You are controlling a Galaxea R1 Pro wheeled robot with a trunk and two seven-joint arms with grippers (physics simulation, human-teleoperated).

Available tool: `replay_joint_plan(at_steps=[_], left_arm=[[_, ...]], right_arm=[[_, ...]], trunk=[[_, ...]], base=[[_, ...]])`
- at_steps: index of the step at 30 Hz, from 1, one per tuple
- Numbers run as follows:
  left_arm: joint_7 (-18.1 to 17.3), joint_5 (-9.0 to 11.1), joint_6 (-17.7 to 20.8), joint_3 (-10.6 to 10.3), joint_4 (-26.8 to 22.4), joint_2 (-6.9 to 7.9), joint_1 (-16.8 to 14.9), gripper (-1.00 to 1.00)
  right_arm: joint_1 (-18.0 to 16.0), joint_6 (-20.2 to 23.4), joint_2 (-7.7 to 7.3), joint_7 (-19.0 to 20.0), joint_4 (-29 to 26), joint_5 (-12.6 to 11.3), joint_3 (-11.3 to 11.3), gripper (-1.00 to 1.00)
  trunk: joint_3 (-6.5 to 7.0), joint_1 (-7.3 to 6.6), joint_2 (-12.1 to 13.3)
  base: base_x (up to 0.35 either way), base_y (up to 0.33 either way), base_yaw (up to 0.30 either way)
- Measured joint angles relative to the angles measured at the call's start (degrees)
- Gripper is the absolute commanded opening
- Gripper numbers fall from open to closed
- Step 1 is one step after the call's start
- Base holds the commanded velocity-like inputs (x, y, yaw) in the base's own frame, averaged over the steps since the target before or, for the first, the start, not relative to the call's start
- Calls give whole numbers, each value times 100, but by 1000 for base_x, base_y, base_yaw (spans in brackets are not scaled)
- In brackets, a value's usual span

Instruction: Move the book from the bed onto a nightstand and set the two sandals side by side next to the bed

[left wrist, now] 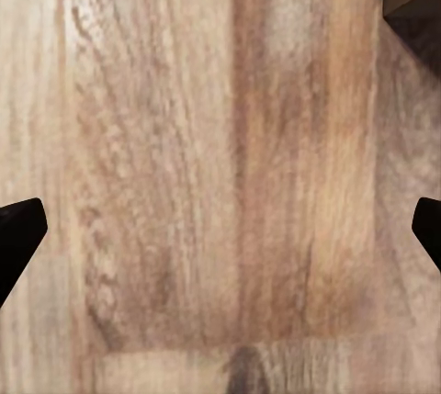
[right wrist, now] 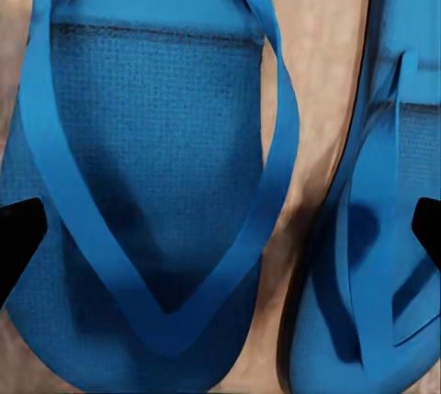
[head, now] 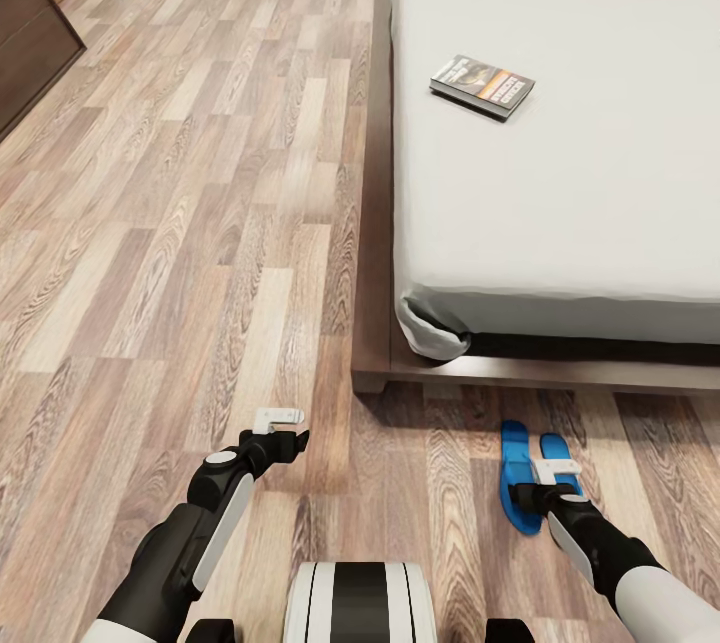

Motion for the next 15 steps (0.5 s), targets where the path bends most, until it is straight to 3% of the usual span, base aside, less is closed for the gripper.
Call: replay_joint_plan(at_steps=[7,15], left_arm=[[0,4,4,1,0,0,0,100],[0,-2,7,0,0,-8,0,100]], right_arm=[[0,3,-4,0,-8,-2,0,100],[1,7,-12,-4,-19,-4,0,100]], trunk=[[0,0,0],[177,-21,11]], base=[[0,0,0],[0,0,0]])
